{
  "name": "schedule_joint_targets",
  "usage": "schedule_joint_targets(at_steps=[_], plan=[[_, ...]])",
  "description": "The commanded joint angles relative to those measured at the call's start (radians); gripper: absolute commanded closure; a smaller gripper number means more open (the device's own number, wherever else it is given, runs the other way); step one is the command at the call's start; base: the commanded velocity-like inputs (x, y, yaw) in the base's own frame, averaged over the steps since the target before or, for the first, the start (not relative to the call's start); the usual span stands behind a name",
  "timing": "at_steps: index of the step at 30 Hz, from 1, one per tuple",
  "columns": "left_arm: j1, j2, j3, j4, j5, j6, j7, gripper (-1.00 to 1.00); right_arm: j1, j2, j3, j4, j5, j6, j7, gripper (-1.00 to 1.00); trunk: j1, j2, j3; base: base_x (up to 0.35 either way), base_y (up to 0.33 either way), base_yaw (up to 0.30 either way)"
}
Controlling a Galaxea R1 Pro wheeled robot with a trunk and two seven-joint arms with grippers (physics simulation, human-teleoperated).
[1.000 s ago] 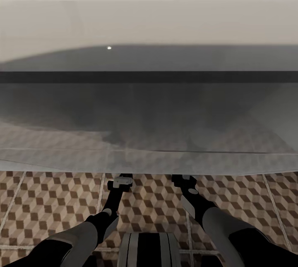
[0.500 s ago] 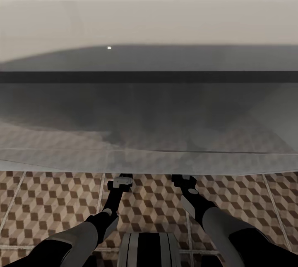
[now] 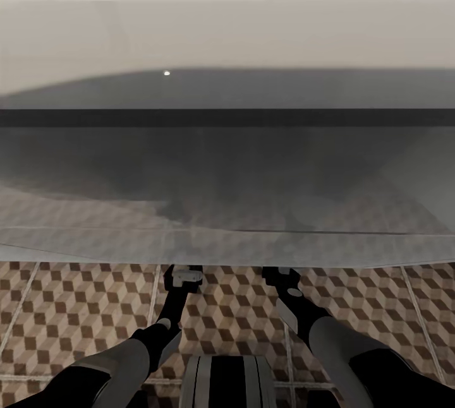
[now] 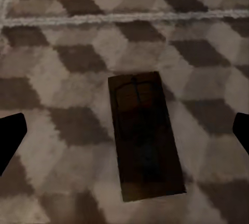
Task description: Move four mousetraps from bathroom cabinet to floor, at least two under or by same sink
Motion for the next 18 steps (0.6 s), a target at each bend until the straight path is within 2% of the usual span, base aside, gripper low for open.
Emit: schedule_joint_targets(at_steps=[1,18], plan=[[0.000,0.000,-0.003,0.000,-0.010,-0.002,0.010,-1.00,-0.001,0.000,0.009,0.001,-0.010,-0.004,-0.004,-1.00,0.000,0.000,-0.001,0.000,0.000,0.000],[-0.001,-0.002,-0.002,-0.006,-0.010,-0.002,0.010,-1.00,0.000,0.000,0.009,0.001,-0.010,-0.004,-0.004,-1.00,0.000,0.000,-0.001,0.000,0.000,0.000]])
